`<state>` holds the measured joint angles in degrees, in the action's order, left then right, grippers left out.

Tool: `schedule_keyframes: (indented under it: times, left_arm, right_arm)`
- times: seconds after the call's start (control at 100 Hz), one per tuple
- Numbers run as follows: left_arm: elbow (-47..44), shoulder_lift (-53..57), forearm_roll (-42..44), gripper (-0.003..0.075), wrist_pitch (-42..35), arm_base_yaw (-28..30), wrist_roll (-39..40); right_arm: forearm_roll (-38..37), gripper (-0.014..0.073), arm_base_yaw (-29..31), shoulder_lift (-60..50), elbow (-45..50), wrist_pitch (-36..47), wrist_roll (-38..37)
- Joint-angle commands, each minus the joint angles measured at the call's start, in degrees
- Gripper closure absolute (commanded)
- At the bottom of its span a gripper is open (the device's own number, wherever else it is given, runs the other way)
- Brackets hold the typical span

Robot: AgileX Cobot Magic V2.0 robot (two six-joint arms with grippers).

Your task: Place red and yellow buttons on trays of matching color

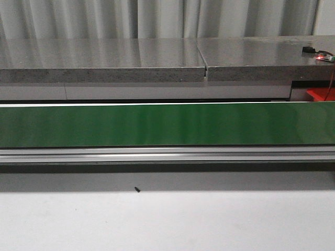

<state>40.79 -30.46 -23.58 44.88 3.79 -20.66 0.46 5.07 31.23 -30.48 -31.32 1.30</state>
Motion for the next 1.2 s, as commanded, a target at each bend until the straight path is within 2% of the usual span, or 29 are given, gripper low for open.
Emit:
schedule_keyframes:
  times: [0.0,0.37,0.51,0.67,0.84,0.98,1.03,1.08,1.19]
  left_arm:
    - [1.47,-0.21,-1.49,0.0741,-3.58,-0.43,0.14]
    - [1.09,-0.41,-2.32,0.0741,-4.01,-0.43,0.14]
    - [-0.33,-1.00,3.56,0.0741,-8.24,-0.43,0.14]
    - [-0.36,-3.89,4.70,0.0741,-9.97,-0.43,0.25]
    - [1.38,-10.55,8.05,0.0741,-13.32,0.99,11.85]
    - [4.69,-17.35,8.48,0.0733,-14.35,4.32,12.30]
    - [6.25,-19.83,8.48,0.0701,-14.35,5.97,12.30]
    - [7.57,-22.50,8.37,0.0638,-14.35,7.92,12.30]
    - [10.08,-26.61,8.37,0.0403,-14.55,11.58,12.30]
  right_arm:
    - [-0.46,0.0661,-0.07,0.10,-1.43,4.54,-0.16]
    - [-0.46,0.0661,-0.07,0.10,-1.43,4.54,-0.16]
    - [-0.46,0.0661,-0.07,0.10,-1.43,4.54,-0.16]
    - [-0.46,0.0661,-0.07,0.10,-1.43,4.54,-0.16]
    - [-0.46,0.0661,-0.07,0.10,-1.43,4.54,-0.16]
    - [-0.46,0.0661,-0.07,0.10,-1.43,4.54,-0.16]
    - [-0.46,0.0661,-0.07,0.10,-1.43,4.54,-0.16]
    - [-0.46,0.0661,-0.07,0.10,-1.43,4.54,-0.16]
    - [-0.46,0.0661,-0.07,0.10,-1.43,4.54,-0.16]
